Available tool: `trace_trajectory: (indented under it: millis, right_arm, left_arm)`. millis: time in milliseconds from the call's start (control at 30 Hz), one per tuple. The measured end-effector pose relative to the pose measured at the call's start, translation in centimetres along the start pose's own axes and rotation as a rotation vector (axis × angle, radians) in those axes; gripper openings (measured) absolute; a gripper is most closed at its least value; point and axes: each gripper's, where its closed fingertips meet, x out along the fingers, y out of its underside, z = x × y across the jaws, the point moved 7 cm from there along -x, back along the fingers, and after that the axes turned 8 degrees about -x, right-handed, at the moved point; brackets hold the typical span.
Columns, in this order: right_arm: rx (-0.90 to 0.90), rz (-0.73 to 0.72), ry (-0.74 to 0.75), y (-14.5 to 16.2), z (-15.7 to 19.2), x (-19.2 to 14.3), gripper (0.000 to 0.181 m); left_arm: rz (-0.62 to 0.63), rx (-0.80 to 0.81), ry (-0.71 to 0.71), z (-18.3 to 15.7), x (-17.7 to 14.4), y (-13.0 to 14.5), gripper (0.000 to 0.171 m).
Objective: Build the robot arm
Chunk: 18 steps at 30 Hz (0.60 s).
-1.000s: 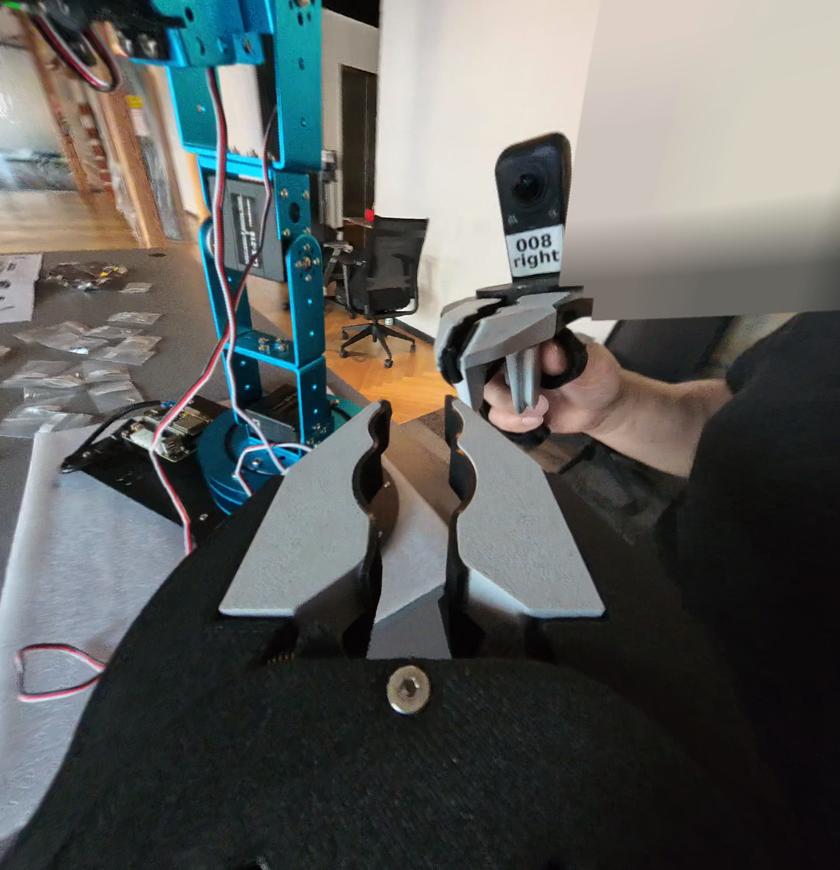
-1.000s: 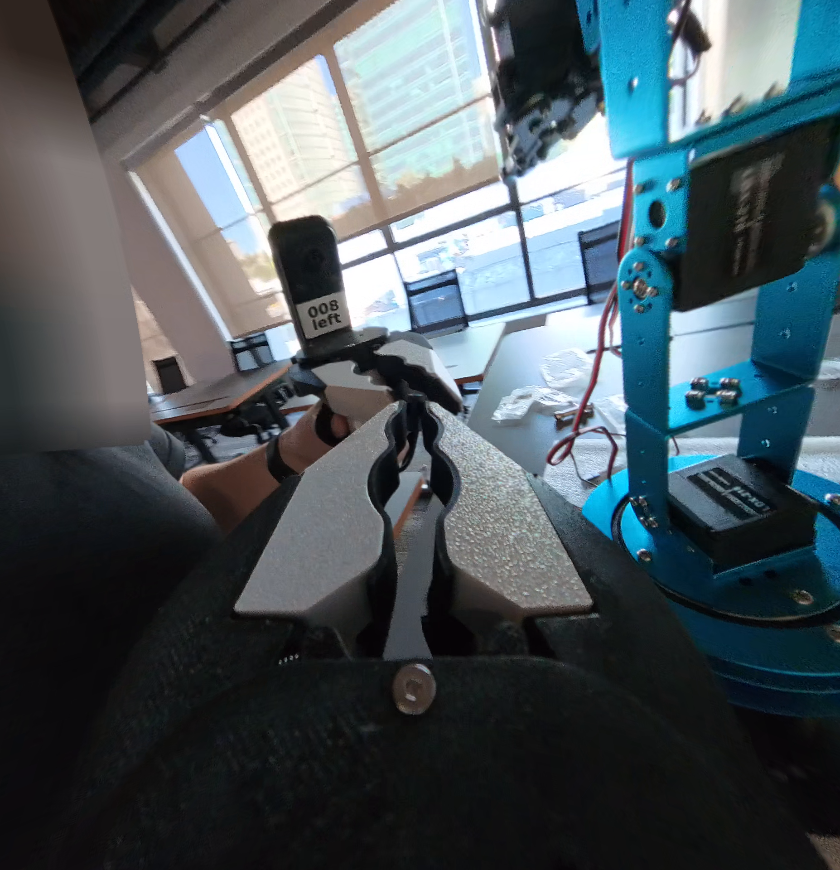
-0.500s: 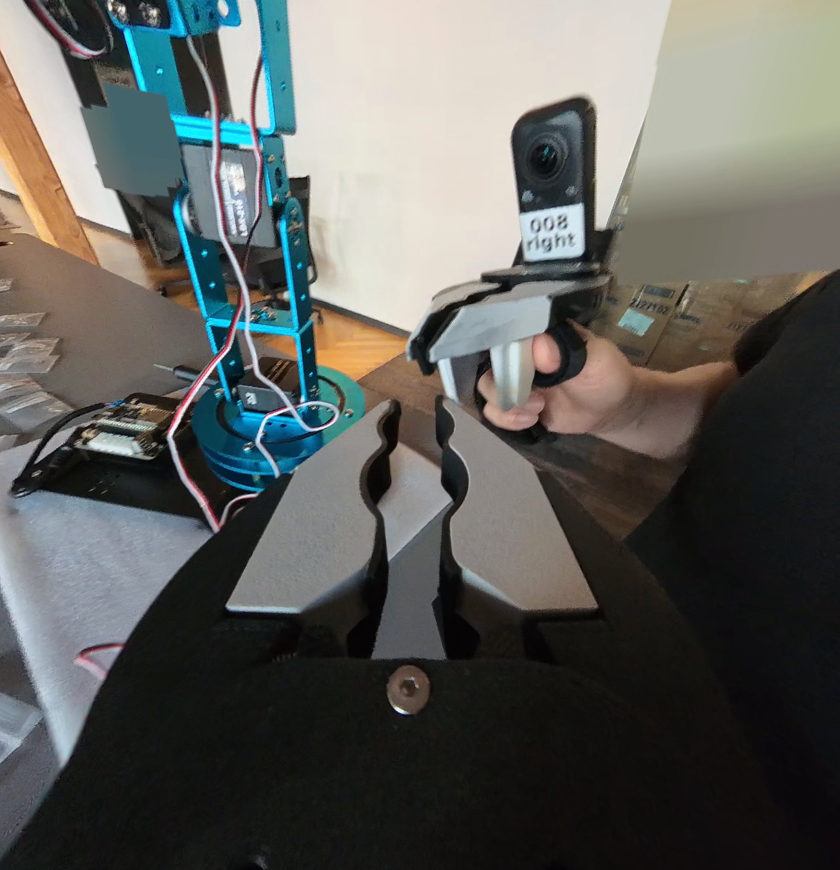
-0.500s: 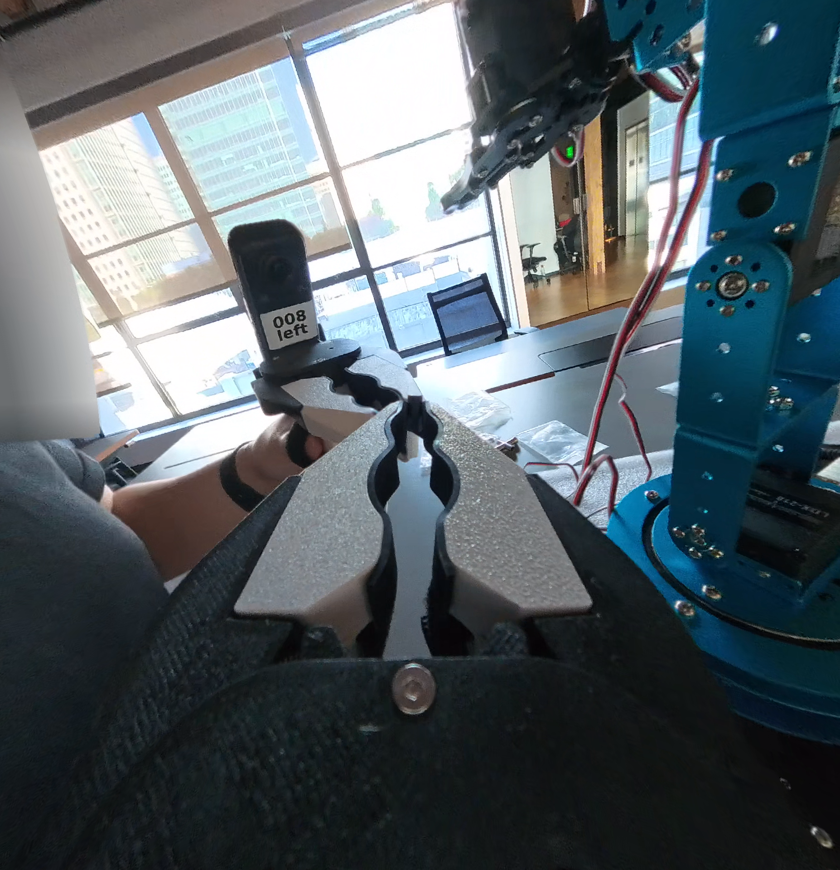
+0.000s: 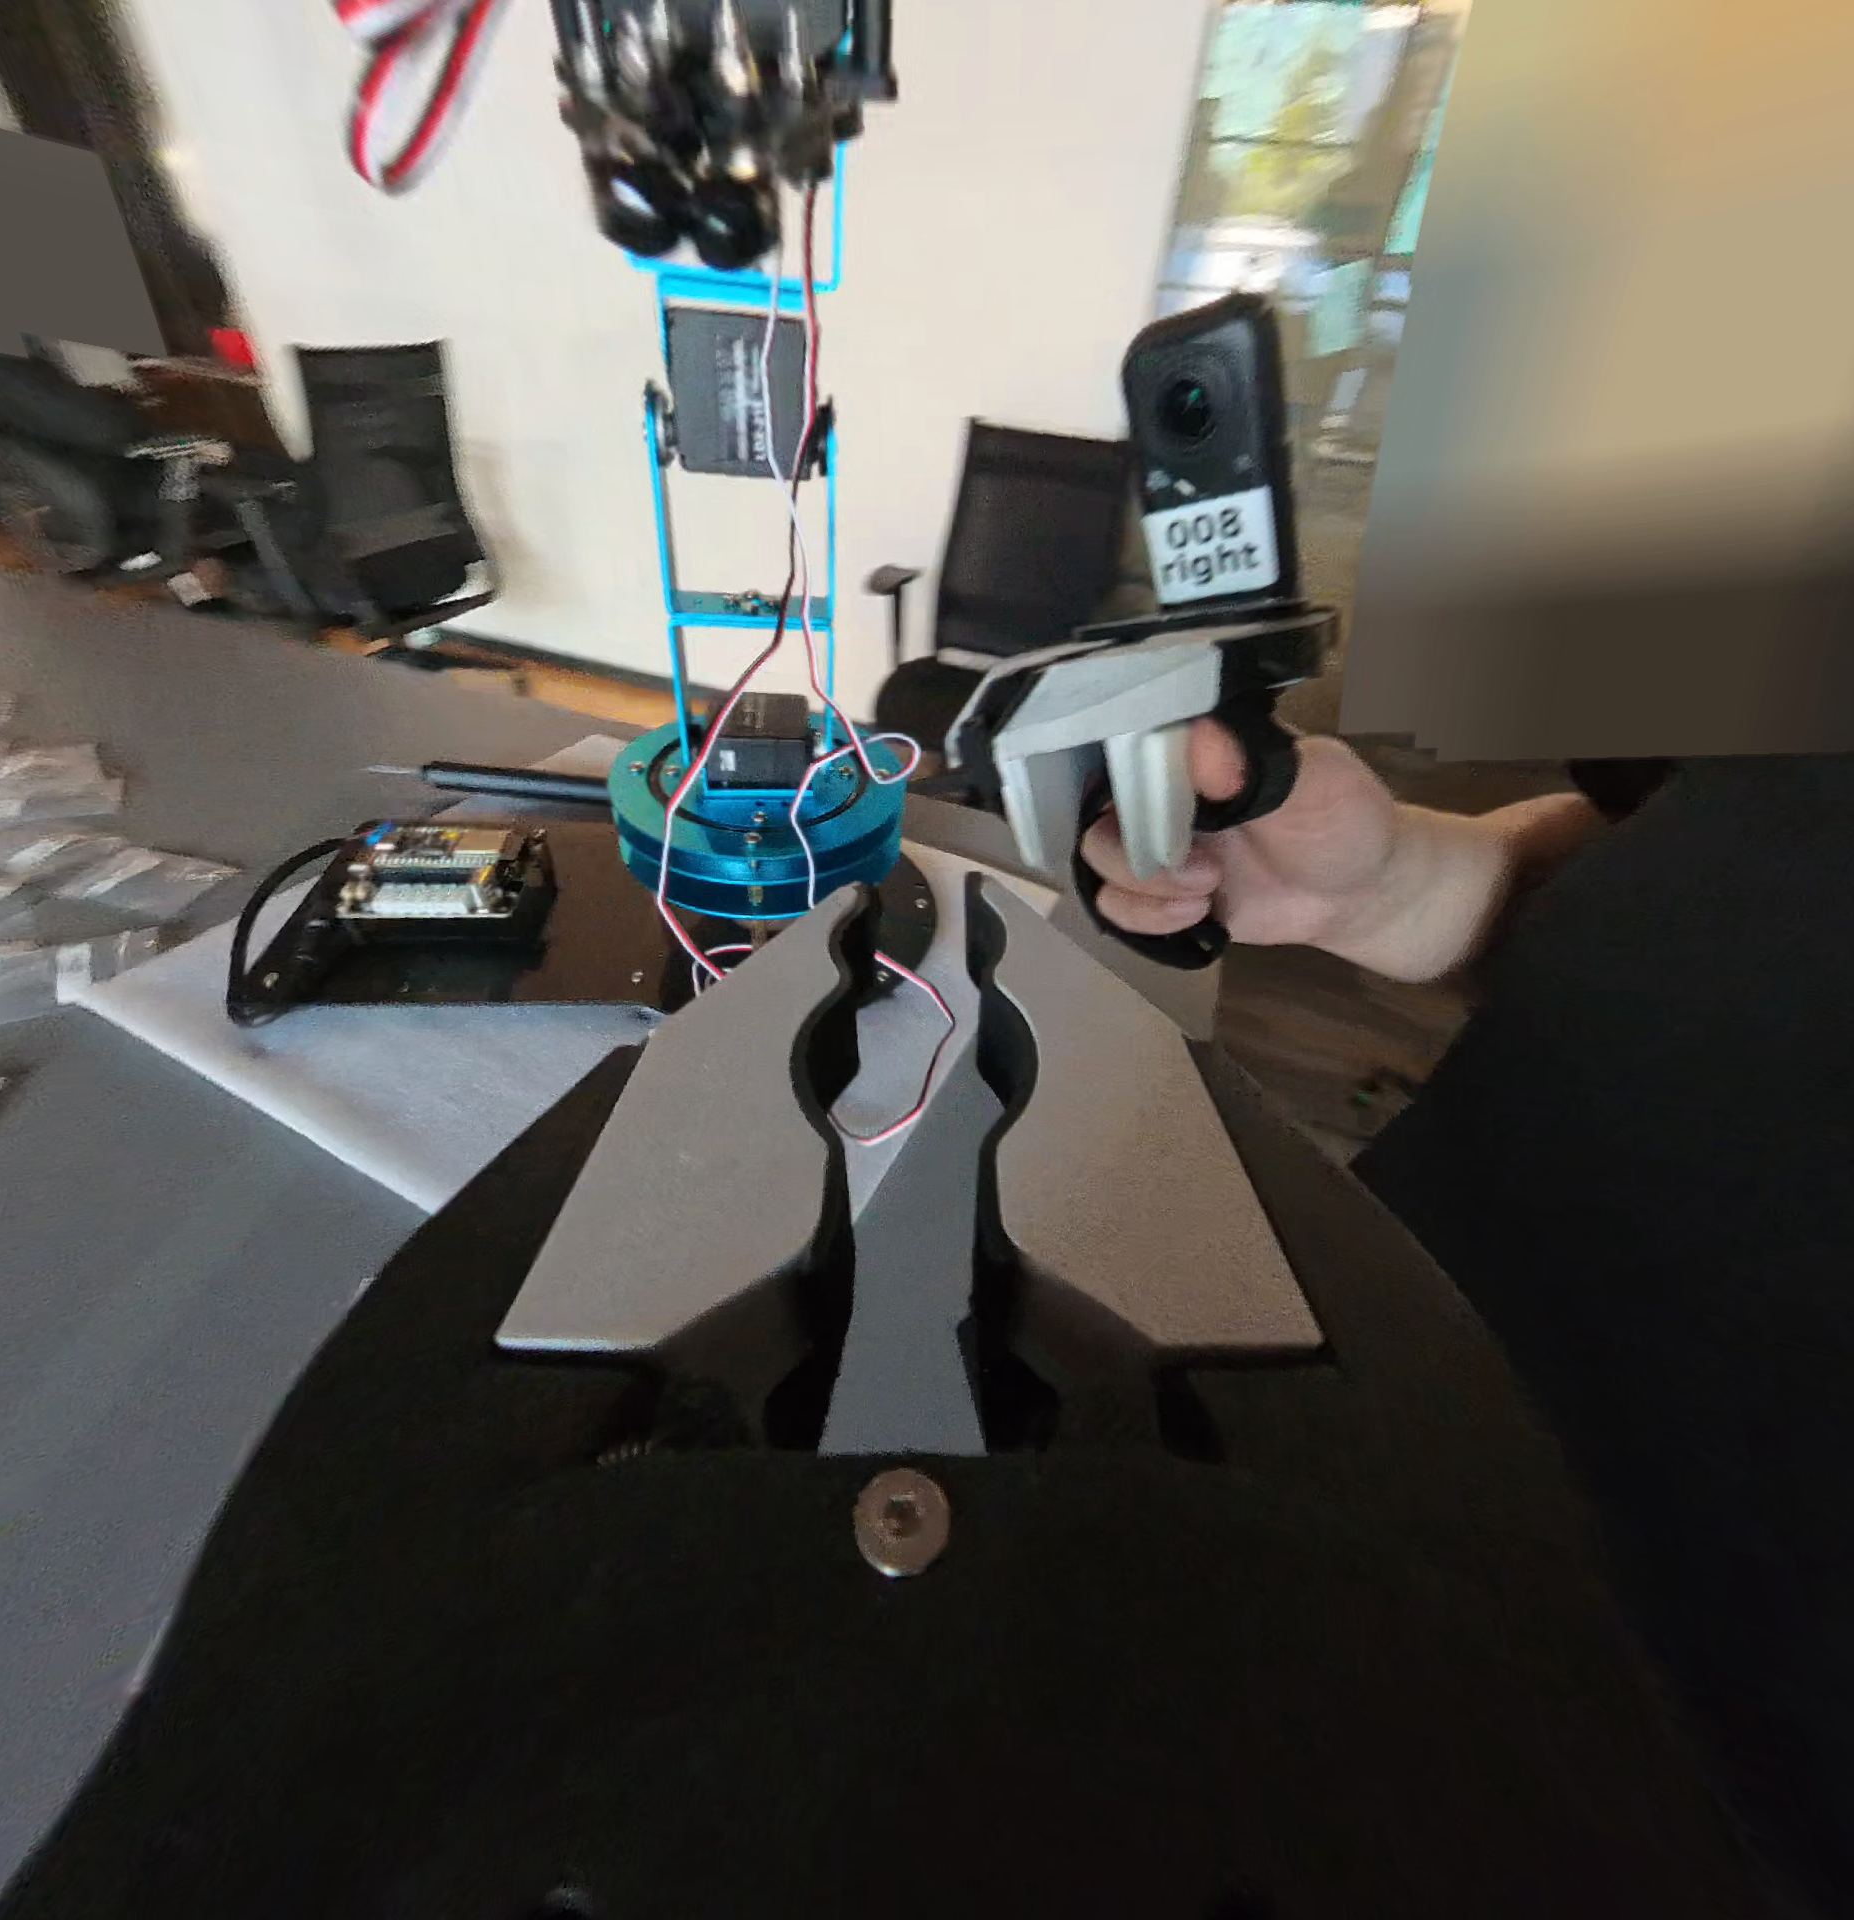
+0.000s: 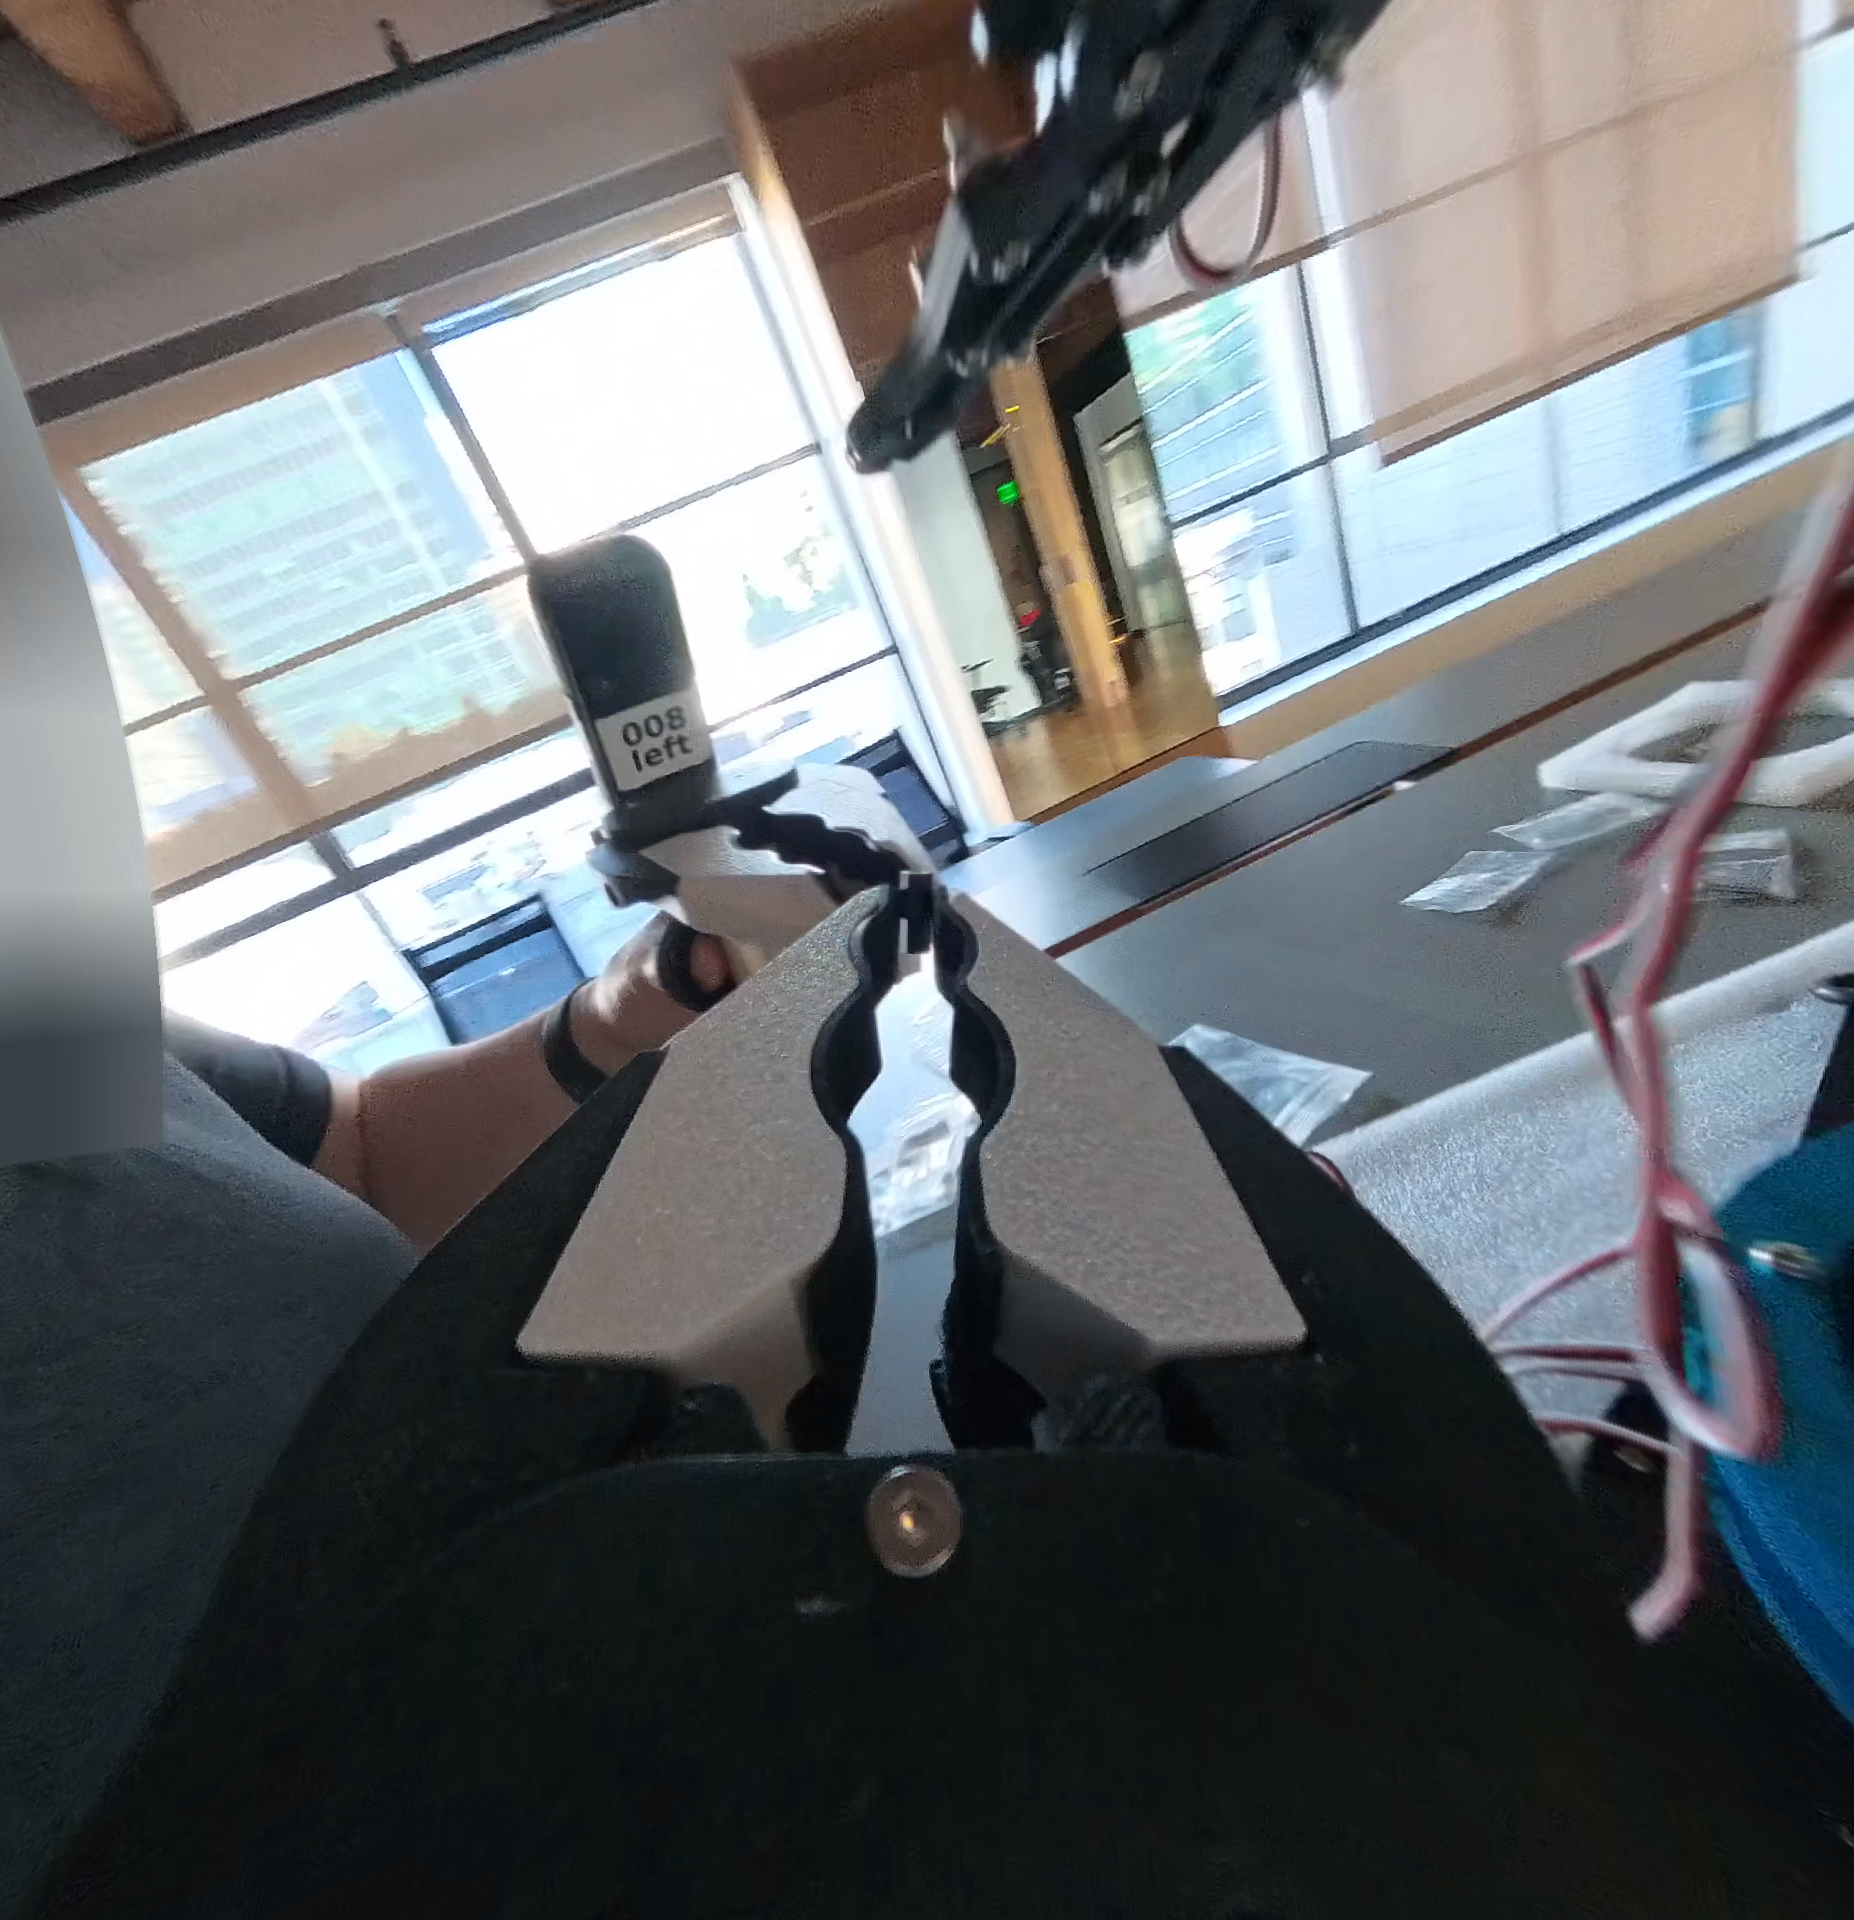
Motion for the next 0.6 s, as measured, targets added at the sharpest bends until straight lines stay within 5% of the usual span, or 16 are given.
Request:
trace_trajectory:
  millis: [167,300,600]
  right_arm:
    - [0.074,-0.067,0.19,1.4,1.5,5.0,0.004]
    - [-0.016,-0.011,0.259,2.6,1.9,6.8,0.004]
    - [0.062,-0.096,0.318,3.2,0.2,7.9,0.003]
  left_arm:
    - [0.062,0.128,0.174,3.3,-3.5,-0.2,0.017]
    - [0.089,-0.108,0.399,5.6,-3.2,-0.1,0.015]
    - [0.142,-0.091,0.5,7.7,-1.4,1.0,0.016]
